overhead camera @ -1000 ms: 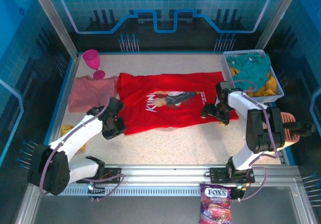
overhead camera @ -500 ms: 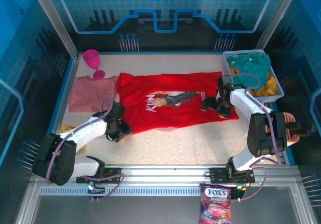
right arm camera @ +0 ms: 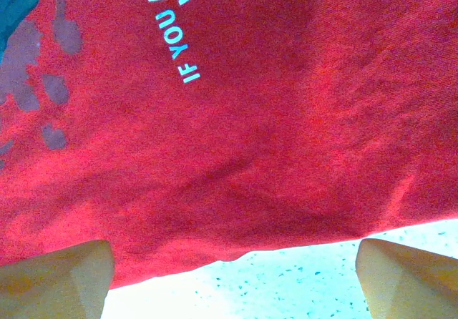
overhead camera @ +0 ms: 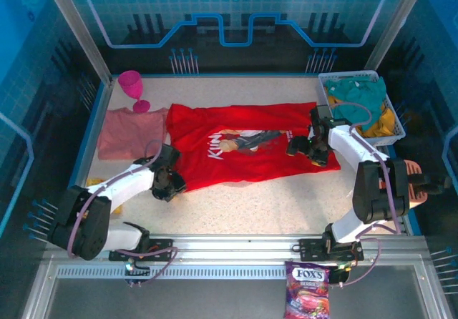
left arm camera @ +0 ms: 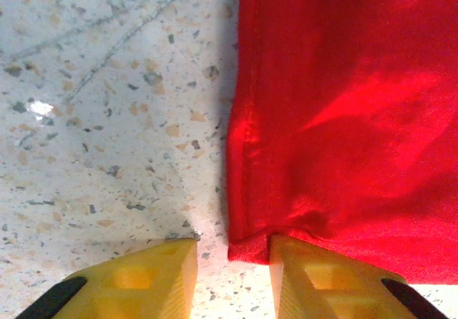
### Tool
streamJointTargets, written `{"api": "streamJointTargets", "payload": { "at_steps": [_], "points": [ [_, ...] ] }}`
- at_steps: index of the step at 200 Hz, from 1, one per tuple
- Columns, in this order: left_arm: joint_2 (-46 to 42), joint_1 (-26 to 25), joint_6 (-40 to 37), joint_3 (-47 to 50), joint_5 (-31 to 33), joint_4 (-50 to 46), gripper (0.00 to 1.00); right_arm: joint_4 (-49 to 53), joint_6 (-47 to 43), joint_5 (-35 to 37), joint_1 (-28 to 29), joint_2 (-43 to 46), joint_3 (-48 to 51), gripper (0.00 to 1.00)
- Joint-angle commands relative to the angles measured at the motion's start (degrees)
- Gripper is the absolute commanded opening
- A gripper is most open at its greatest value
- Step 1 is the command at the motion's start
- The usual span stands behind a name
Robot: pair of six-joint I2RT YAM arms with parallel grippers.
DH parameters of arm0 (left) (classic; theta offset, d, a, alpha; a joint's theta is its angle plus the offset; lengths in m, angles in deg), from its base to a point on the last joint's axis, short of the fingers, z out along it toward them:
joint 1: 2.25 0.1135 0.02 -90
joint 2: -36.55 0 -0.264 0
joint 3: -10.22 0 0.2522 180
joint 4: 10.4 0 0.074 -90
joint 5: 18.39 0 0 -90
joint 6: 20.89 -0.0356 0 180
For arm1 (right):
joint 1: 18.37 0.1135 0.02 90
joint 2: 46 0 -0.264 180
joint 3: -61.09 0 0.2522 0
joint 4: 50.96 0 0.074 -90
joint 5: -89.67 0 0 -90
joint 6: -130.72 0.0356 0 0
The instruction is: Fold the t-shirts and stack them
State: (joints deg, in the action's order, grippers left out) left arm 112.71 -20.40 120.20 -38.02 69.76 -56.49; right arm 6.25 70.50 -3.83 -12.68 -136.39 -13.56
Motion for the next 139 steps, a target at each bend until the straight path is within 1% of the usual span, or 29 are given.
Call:
{"api": "streamJointTargets", "payload": {
  "at_steps": [1,19,47,93,139],
  "points": [
    [2.61,-0.22,-0.64,-1.64,0.65,12.13,0.34,0.15,-0.07,-1.28,0.21,-0.39,-0.69,0.88],
    [1.93,-0.13,-0.30,-1.31,-0.15,12.51,0.35,0.20,-0.16,-1.41,0.18,-0.21,-0.56,0.88],
    [0.16,-0.04,-0.40,-1.89,0.62,11.03,0.35,0.15,-0.42,-1.55,-0.05,-0.14,-0.55,0.87],
    [-0.17,0.39,-0.61,-2.04,1.17,11.08,0.27,-0.28,-0.16,-2.28,-0.15,-0.09,-0.30,0.87],
    [1.06,0.66,-1.51,-2.37,1.24,10.64,0.25,-0.45,-0.46,-2.37,-0.19,-0.40,0.23,0.87]
  ]
}}
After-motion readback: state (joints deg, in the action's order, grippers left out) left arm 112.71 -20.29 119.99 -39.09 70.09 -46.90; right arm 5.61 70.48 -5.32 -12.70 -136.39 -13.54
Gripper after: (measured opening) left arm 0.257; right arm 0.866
